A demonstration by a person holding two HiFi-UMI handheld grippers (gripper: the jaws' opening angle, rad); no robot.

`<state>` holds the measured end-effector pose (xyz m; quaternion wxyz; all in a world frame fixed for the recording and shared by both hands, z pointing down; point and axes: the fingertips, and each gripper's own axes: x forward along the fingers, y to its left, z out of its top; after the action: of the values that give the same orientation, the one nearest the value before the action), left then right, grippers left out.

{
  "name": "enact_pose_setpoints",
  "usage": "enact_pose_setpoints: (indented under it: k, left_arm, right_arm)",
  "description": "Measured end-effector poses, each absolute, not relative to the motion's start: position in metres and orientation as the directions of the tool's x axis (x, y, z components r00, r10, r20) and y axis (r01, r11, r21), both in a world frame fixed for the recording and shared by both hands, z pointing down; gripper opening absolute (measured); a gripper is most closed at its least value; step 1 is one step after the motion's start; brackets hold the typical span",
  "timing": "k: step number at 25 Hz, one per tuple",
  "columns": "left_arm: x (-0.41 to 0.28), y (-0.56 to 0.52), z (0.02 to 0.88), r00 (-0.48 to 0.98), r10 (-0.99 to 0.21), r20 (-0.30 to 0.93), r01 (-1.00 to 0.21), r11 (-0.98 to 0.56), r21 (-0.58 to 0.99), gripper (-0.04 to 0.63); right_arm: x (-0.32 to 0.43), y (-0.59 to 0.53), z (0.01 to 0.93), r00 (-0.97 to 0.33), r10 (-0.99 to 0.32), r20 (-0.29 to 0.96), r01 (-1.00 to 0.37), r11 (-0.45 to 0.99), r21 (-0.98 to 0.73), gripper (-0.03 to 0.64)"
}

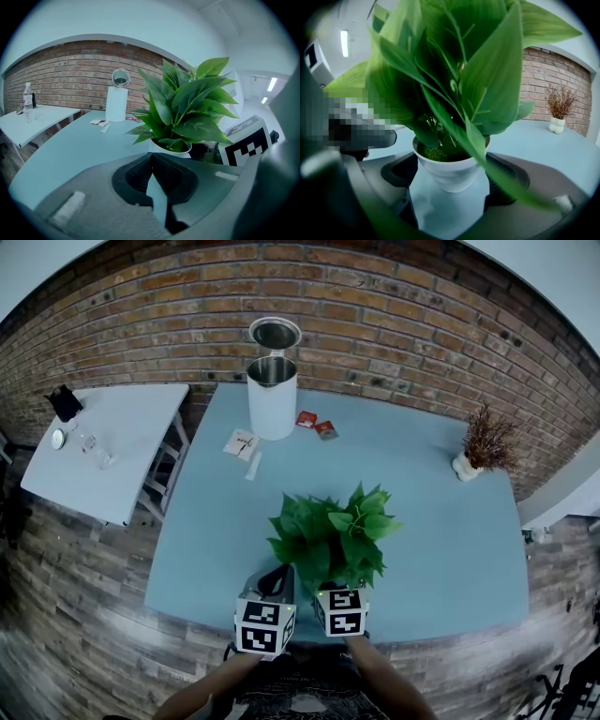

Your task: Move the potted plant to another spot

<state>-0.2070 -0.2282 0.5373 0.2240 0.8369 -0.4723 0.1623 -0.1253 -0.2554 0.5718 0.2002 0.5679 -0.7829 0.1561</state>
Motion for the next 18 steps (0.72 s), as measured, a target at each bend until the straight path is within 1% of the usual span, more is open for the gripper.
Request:
enact_pose_setpoints:
  k: [7, 13, 18]
  left_arm:
    - [-0.232, -0.227, 0.537, 0.496, -0.719, 0.486, -0.866, -0.453, 0.213, 0.0]
    - [-0.253, -0.228, 0.538, 0.48, -0.726, 0.492, -0.875, -0.441, 0.202, 0.0]
    - [-0.266, -0.227, 0.539, 0.479, -0.725, 0.495, -0.875, -0.439, 0.204, 0.0]
  right_arm:
    - [-0.148, -0.258, 0.572, -0.266, -0.827, 0.495, -0.955, 0.297, -0.018, 0.451]
    - [-0.172, -0.262, 0.572, -0.299, -0.828, 0.475, -0.945, 0.327, -0.024, 0.451]
    - [-0.183, -0.264, 0.572, -0.296, -0.828, 0.477, -0.946, 0.323, -0.026, 0.454]
